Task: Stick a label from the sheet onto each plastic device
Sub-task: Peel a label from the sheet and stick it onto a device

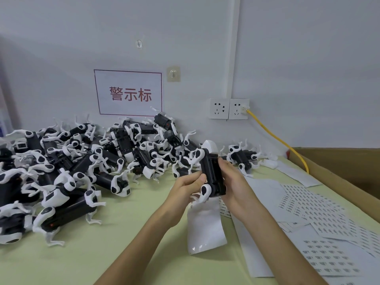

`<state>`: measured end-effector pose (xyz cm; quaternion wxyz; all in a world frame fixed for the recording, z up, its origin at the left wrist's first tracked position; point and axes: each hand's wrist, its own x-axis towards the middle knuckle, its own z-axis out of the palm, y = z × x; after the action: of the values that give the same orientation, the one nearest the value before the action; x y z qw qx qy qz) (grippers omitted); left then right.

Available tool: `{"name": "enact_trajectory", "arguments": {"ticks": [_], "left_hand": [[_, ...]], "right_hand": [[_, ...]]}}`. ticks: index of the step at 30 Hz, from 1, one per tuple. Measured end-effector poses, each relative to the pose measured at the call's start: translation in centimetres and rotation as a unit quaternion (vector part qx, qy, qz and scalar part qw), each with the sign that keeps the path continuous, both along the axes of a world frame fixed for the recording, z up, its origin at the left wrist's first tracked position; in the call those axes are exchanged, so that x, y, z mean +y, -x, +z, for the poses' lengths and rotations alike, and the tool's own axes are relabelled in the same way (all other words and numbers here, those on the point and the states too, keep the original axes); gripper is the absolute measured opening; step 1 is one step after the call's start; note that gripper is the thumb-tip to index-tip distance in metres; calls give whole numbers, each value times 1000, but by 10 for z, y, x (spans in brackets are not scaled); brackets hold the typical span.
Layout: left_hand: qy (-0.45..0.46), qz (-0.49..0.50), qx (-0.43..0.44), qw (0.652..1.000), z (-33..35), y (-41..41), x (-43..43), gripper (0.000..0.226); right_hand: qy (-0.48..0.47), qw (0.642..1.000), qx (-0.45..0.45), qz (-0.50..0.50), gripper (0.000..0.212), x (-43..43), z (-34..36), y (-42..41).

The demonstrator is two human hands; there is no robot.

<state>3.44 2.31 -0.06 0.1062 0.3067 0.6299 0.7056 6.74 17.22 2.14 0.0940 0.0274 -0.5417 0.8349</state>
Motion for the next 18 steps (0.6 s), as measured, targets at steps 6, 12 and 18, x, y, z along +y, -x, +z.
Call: {"name": "enact_trajectory", "arguments": {"ticks": [6,12,18], "left_hand": [[-55,6,-51,997,-1,4,0,30],[-96,87,-75,989,-4,9,0,39],[-71,128,5,989,-5,10,2,21]], "right_hand": [[-27,999,27,-1,30,0,-3,2],[-110,993,43,-8,34,-9,-5,2],[-129,990,14,-50,30,-7,-4,1]]}}
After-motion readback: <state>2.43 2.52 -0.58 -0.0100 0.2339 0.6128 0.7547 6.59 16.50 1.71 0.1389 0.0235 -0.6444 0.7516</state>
